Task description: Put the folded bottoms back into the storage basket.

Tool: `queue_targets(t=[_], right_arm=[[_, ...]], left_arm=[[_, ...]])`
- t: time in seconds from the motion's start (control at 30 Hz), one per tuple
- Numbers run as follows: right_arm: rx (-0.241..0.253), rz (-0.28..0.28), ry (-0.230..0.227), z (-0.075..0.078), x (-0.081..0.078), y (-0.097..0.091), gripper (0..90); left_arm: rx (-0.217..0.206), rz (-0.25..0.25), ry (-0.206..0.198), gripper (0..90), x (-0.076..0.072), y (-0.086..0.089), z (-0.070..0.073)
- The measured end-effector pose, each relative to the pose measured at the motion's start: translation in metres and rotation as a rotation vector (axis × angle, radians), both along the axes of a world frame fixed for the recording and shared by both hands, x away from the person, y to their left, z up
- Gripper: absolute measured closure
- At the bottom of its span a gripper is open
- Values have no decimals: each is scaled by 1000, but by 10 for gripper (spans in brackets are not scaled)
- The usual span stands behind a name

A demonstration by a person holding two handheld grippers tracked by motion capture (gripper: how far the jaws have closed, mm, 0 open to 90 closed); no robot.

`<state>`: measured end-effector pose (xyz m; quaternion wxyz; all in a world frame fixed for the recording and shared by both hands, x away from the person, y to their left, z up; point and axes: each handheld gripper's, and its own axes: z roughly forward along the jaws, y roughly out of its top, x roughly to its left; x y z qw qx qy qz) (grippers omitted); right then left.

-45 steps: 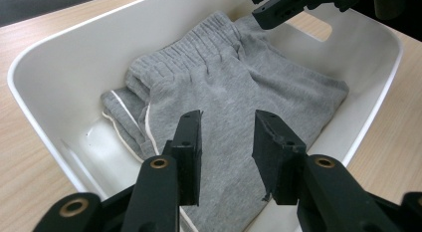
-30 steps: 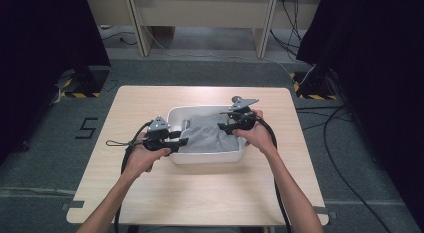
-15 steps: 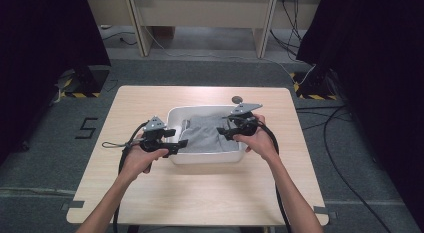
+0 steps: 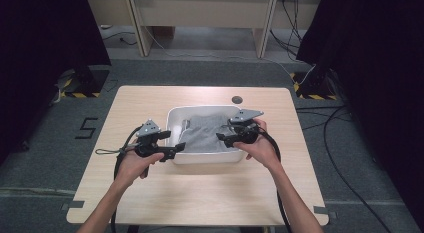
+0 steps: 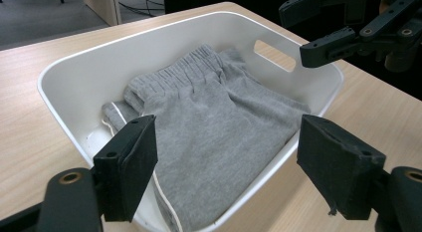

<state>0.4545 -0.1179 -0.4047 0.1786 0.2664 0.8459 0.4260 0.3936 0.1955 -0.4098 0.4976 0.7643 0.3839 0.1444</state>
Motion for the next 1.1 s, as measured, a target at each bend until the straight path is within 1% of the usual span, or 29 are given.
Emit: queue_targets(t=[0.13,0.2,0.33,0.47,0.57,0.7,0.87,0.93,1.1], right_arm=[[-6,2,5,0,-4,-1,283],[-4,3,3,0,-5,-2,283],[-9,6,6,-2,-7,-4,281],[4,5,2,-3,-11,-6,281],[9,1,-3,-5,-16,-9,280],[9,-11,-10,-7,-23,-12,278],[11,-4,-3,-11,-30,-12,276],[14,7,-3,-14,-34,-12,275],[17,7,-15,-12,-39,-14,273]], left_arm=[[-4,2,0,231,-6,3,-3],[3,2,-2,230,-7,4,-4],[2,3,-2,228,-8,5,-5],[3,8,-8,223,-12,7,-7],[9,9,-11,220,-16,10,-9],[6,13,-9,213,-21,15,-11],[8,24,-11,208,-24,20,-13],[5,26,-8,204,-26,21,-15],[19,18,-10,191,-30,22,-19]])
